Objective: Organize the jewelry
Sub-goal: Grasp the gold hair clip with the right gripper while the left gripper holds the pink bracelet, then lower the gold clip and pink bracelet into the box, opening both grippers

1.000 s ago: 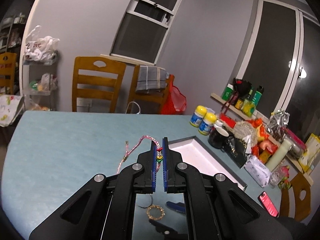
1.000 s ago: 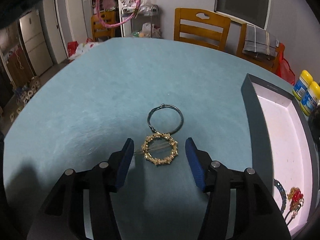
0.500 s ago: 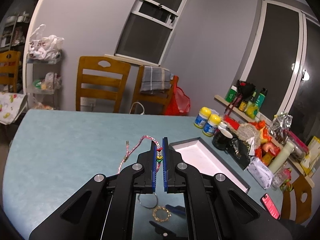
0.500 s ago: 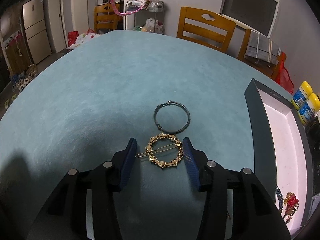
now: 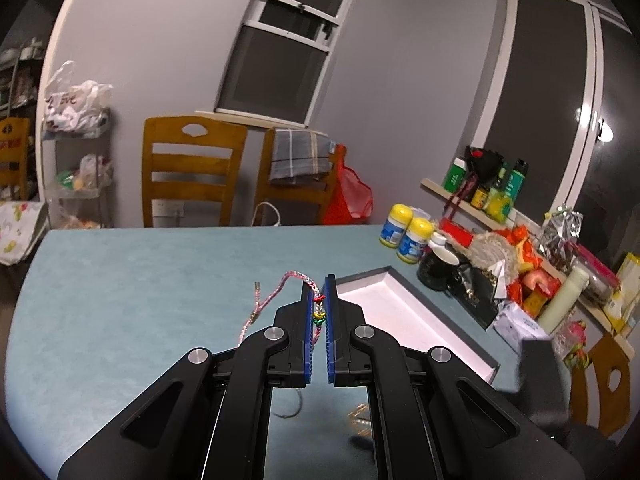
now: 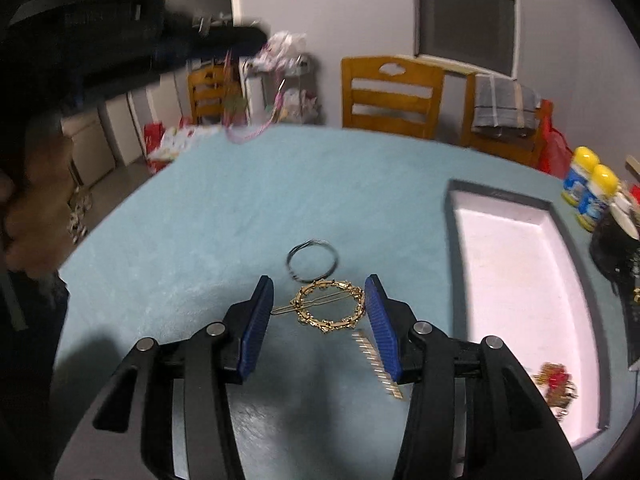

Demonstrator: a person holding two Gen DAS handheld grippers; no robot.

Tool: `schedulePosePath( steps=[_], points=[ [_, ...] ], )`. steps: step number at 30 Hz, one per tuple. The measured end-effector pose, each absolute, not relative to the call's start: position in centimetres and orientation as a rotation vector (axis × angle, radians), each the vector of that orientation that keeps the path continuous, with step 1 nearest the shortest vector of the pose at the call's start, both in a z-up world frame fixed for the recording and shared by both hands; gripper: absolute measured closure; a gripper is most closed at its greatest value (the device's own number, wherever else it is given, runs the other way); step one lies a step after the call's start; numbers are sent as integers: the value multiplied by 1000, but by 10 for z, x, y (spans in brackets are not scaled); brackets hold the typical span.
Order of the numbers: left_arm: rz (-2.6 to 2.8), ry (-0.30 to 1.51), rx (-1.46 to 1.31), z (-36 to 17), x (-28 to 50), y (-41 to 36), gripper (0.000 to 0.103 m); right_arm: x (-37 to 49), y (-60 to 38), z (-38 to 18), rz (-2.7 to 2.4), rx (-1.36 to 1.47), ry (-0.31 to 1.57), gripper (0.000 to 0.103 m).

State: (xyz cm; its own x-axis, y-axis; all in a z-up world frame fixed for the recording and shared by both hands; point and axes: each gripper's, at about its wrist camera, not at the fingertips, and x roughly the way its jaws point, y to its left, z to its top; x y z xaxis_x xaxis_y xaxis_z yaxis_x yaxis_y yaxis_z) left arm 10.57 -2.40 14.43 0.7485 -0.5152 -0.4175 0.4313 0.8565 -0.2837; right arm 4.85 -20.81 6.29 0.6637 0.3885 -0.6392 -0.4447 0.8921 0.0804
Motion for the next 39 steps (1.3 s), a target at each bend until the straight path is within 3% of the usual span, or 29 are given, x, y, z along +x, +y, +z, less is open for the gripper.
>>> schedulePosePath(
  steps=[9,21,39],
  points=[
    [-597,538,-107,136,99,-77,97,38,-287,80,341,-27,653,56],
    [-832,507,-71,106,63,-180,97,41,-395,49,175,97,691,56],
    [-864,677,47,55,80,-227,97,50,-397,21,173,107,763,55]
  ],
)
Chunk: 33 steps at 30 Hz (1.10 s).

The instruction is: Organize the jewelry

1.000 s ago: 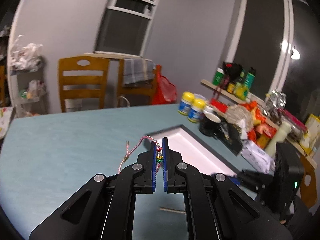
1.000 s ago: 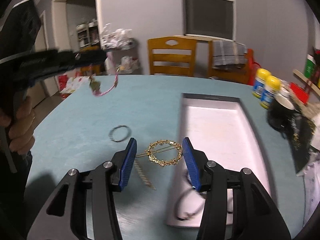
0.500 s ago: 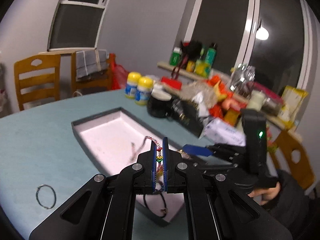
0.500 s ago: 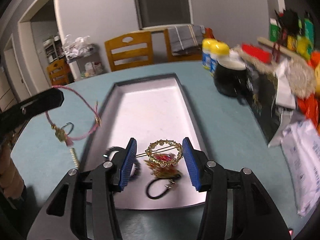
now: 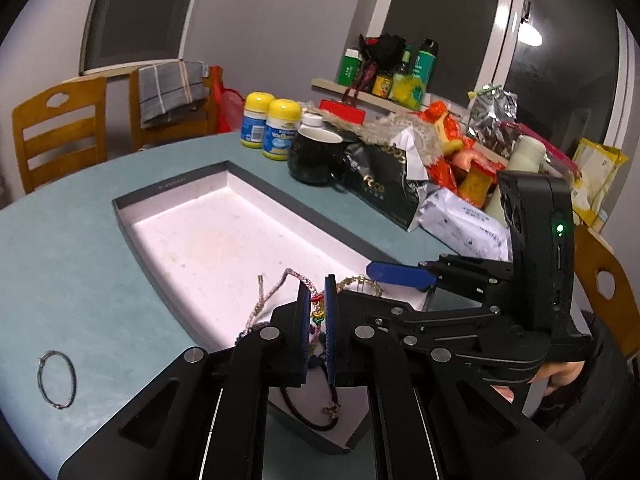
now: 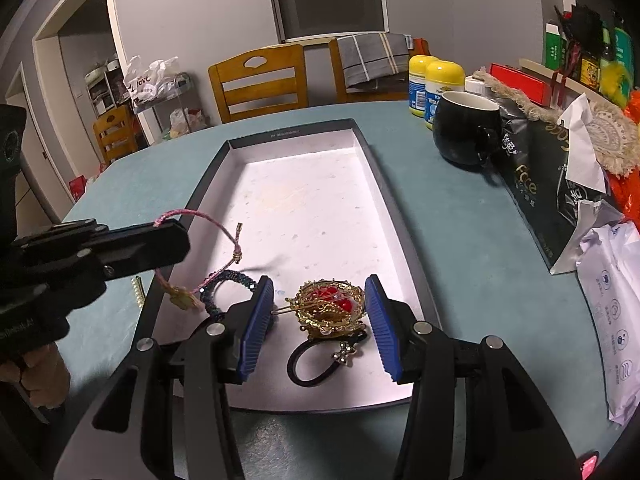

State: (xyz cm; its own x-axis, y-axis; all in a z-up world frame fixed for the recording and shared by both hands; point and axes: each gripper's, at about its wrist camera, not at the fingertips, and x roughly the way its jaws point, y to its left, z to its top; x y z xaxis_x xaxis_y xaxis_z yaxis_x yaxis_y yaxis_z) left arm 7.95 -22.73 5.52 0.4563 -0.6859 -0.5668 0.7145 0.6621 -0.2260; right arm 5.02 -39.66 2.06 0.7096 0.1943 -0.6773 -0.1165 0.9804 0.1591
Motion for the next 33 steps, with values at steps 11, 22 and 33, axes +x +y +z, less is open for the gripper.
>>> schedulePosePath(
  steps=[11,22,33],
  points=[
    [-891,727,-7,50,85,-223,88,47,-395,19,183,109,769,55],
    [-856,679,-17,63,84,-214,53,45,-397,21,178,120,753,55],
    [-859,586,167,73,59,-232,30,45,-403,20,155,142,760,55]
  ],
)
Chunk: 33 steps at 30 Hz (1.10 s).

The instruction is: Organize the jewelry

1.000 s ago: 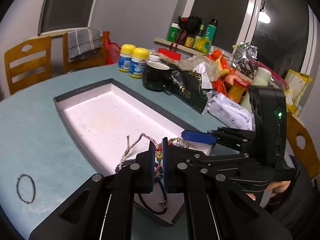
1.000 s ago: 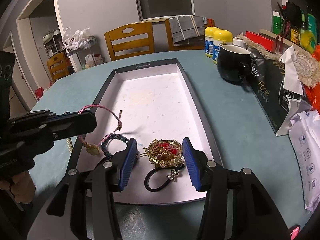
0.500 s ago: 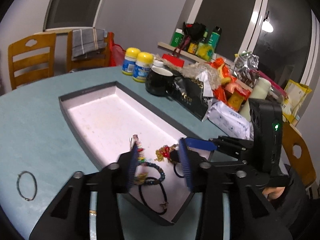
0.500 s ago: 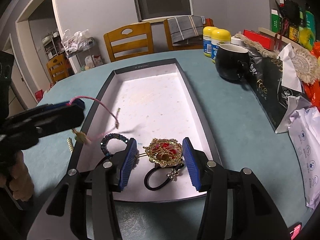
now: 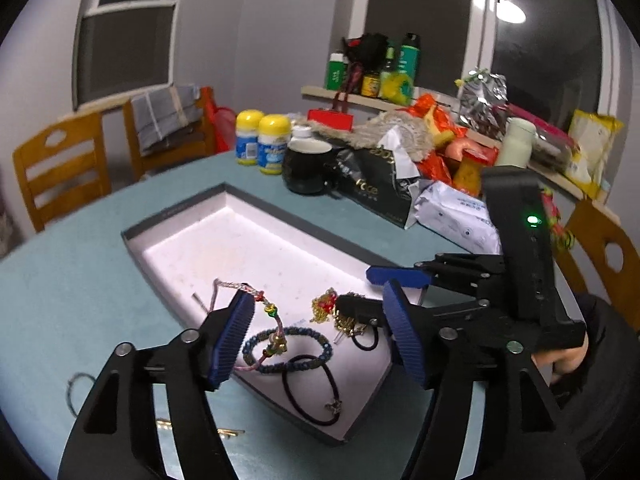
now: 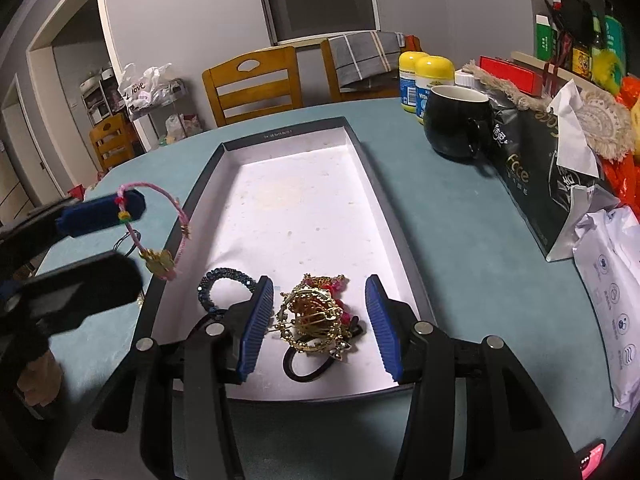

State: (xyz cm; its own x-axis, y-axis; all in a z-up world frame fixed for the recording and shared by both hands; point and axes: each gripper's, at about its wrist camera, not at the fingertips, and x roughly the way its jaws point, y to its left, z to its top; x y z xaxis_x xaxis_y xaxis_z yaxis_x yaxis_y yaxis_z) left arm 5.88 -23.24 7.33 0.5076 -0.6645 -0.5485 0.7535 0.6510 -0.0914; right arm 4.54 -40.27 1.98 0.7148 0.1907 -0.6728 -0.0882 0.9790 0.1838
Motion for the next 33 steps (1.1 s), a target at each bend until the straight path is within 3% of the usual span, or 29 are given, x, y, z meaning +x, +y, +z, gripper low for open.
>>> schedulePosePath(
  steps=[12,14,15,16,24,26,28,33],
  points=[
    [-1017,627,-43,81,65,-230,27,38,-383,38,427,274,657,55],
    [-1037,638,-69,81,66,-229,27,37,-374,40,439,258,647,71],
    [-1042,642,-75,82,66,-229,27,38,-367,40,412,219,648,98],
    [-1040,641,-73,82,65,-228,27,38,-365,39,399,204,653,102],
    [-1016,650,-143,83,75,-214,27,34,-373,38,422,264,657,102],
    [-1005,652,-157,83,77,-212,27,32,-374,40,426,264,645,91],
    [-995,655,-169,83,79,-211,27,29,-373,43,435,260,625,62],
    [-1010,681,-217,80,84,-212,26,24,-363,47,492,242,596,60]
  ],
)
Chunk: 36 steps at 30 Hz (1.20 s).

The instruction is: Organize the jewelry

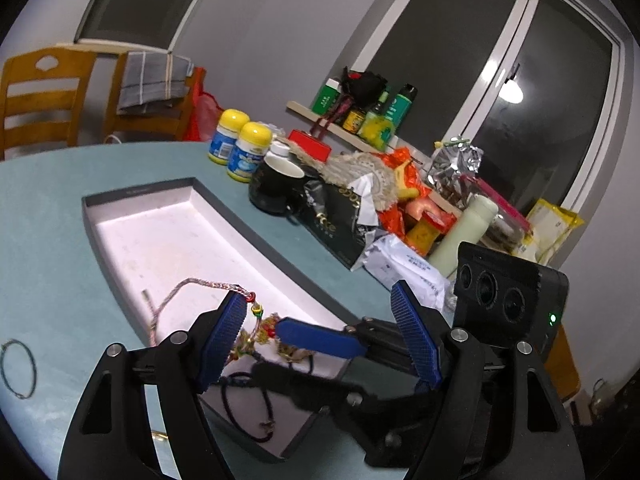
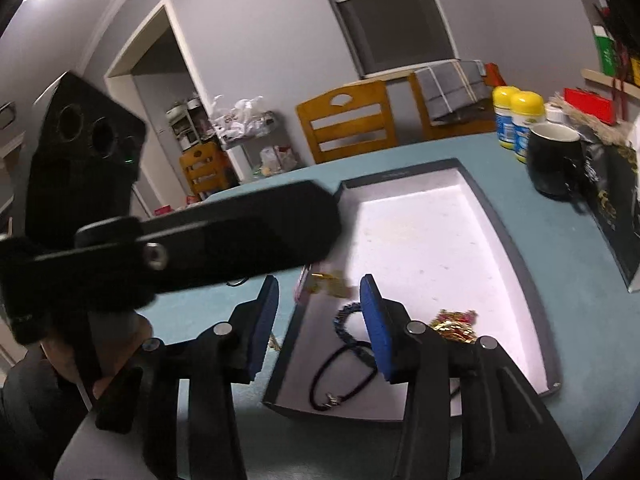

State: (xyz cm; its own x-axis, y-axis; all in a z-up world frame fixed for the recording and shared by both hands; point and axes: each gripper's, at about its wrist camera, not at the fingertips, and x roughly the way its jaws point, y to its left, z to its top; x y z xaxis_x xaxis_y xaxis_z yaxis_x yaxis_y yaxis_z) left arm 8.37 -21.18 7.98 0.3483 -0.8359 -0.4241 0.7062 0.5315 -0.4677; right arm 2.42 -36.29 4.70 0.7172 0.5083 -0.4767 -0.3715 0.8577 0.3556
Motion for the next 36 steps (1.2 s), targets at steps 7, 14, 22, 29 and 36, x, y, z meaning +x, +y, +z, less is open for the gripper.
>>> schedulePosePath(
  steps=[7,14,22,29,36],
  points=[
    [-1054,703,-254,79,83,-213,26,31,-357,42,429,219,619,95],
    [-1065,713,-279,79,85,-210,26,29,-366,44,399,244,590,98],
    [-1029,727,-163,77,84,-209,26,33,-378,42,337,263,597,98],
    [-911,710,-172,78,94,-188,26,34,-376,40,350,265,620,98],
    [-769,692,-163,80,98,-156,26,33,-371,41,343,239,621,75]
  ],
)
